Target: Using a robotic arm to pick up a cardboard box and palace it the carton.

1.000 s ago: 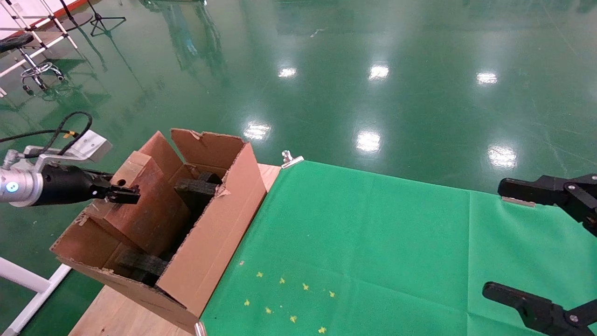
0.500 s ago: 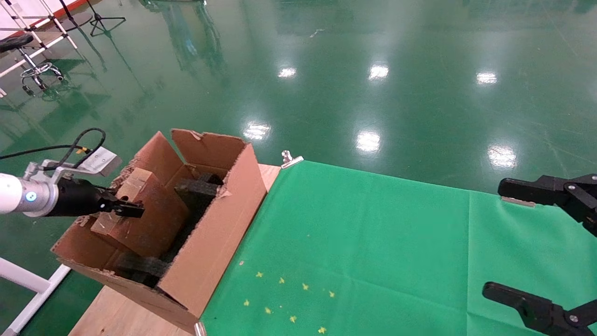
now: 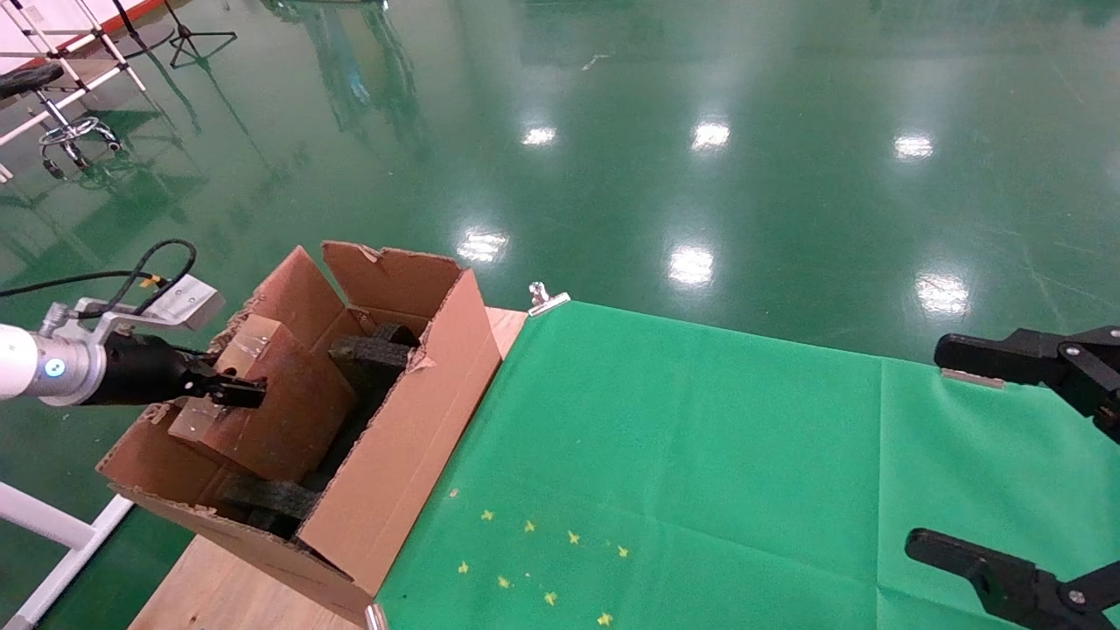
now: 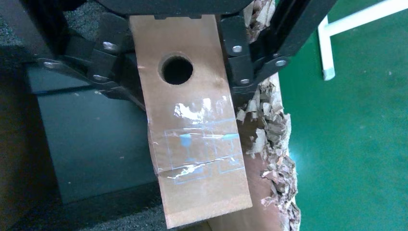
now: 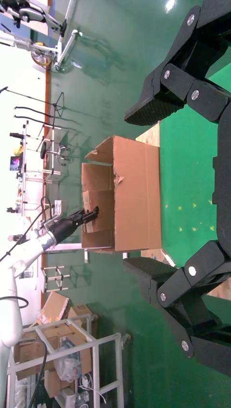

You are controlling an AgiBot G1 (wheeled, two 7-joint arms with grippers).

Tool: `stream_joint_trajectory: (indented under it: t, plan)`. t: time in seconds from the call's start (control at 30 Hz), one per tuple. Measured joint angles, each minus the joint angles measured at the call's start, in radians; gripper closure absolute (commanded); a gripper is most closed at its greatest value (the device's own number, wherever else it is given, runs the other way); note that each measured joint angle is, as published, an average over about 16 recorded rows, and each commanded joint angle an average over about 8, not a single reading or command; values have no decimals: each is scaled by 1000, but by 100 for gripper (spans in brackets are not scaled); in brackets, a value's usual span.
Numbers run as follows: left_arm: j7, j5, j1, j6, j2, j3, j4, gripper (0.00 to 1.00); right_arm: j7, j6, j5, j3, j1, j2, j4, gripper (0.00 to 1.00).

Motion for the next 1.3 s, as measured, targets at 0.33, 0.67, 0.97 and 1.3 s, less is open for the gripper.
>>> stream_joint_trajectory:
  t: [0.33,0.67,0.97,1.3]
  plan:
    - [10,-22,-3,28,-6,-9,-34,0,0,0,0,0,0,0,0,0]
    - [42,-138,-12,172,-55,-53,-219,0,0,0,0,0,0,0,0,0]
    - [45,-201,-4,257,-100,-74,-377,0,0,0,0,0,0,0,0,0]
    - [60,-262,29,276,-94,-91,-427,0,0,1,0,0,0,0,0,0]
